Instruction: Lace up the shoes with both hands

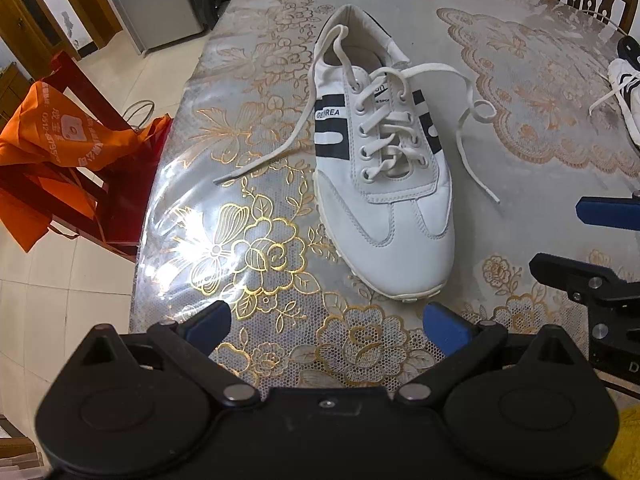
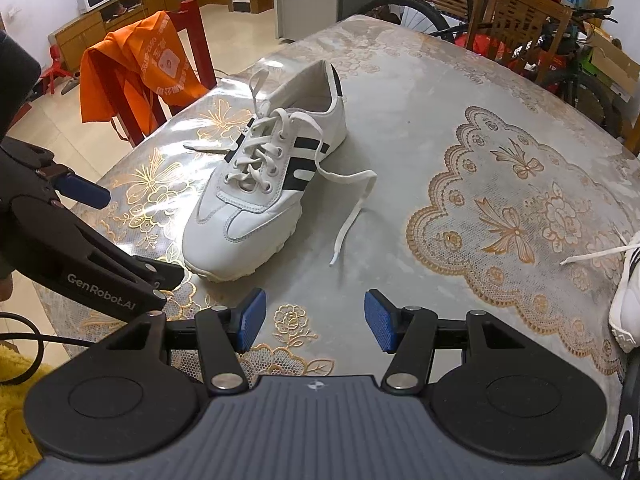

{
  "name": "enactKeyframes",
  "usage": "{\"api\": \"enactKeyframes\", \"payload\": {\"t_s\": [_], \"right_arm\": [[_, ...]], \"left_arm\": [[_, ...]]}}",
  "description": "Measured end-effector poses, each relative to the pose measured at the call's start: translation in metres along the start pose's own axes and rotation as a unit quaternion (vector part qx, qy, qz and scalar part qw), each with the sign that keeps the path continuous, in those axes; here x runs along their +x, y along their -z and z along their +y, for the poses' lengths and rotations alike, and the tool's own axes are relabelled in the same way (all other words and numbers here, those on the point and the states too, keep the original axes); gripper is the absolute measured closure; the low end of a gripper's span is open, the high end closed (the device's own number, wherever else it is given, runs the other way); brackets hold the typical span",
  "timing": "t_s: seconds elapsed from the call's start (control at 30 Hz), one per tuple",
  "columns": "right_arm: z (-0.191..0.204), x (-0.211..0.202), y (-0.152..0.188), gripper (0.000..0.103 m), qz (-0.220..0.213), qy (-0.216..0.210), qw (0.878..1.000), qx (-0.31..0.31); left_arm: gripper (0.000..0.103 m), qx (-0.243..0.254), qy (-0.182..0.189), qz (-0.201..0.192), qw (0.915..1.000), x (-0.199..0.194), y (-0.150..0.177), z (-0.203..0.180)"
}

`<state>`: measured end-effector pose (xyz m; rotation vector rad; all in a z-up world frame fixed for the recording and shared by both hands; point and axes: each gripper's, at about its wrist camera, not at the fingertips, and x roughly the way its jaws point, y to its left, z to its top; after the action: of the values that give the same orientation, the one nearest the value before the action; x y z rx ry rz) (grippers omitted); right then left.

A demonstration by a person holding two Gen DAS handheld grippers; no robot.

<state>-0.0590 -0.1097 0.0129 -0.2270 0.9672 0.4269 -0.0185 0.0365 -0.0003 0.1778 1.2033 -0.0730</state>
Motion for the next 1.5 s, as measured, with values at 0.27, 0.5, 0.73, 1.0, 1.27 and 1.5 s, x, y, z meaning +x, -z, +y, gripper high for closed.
{"api": "enactKeyframes", "payload": {"t_s": [0.27, 0.5, 0.73, 1.0, 1.27, 1.5], "right_arm": [[-0.001, 0.0, 0.002, 0.045, 0.002, 0.002, 1.0, 0.006], [0.001, 0.0, 0.003, 0.045, 0.003, 0.002, 1.0, 0.0], [0.003, 0.0, 0.003, 0.045, 0.005, 0.002, 1.0, -0.001], [0.005, 0.0, 0.004, 0.045, 0.007, 0.003, 1.0, -0.003], [0.006, 0.0, 0.004, 0.045, 0.008, 0.005, 1.0, -0.005], [0.009, 0.001, 0.003, 0.045, 0.011, 0.011, 1.0, -0.012]], "left_arm": [[0.001, 0.004, -0.003, -0.003, 1.0, -0.001, 0.001, -0.001], [0.001, -0.001, -0.003, -0.002, 1.0, -0.001, 0.001, 0.001], [0.001, 0.0, -0.004, -0.001, 1.0, 0.0, 0.002, 0.001], [0.001, 0.001, -0.005, -0.001, 1.0, -0.001, 0.003, 0.002], [0.001, 0.001, -0.004, 0.0, 1.0, -0.001, 0.004, 0.003], [0.001, -0.002, -0.003, 0.001, 1.0, -0.001, 0.005, 0.005]]}}
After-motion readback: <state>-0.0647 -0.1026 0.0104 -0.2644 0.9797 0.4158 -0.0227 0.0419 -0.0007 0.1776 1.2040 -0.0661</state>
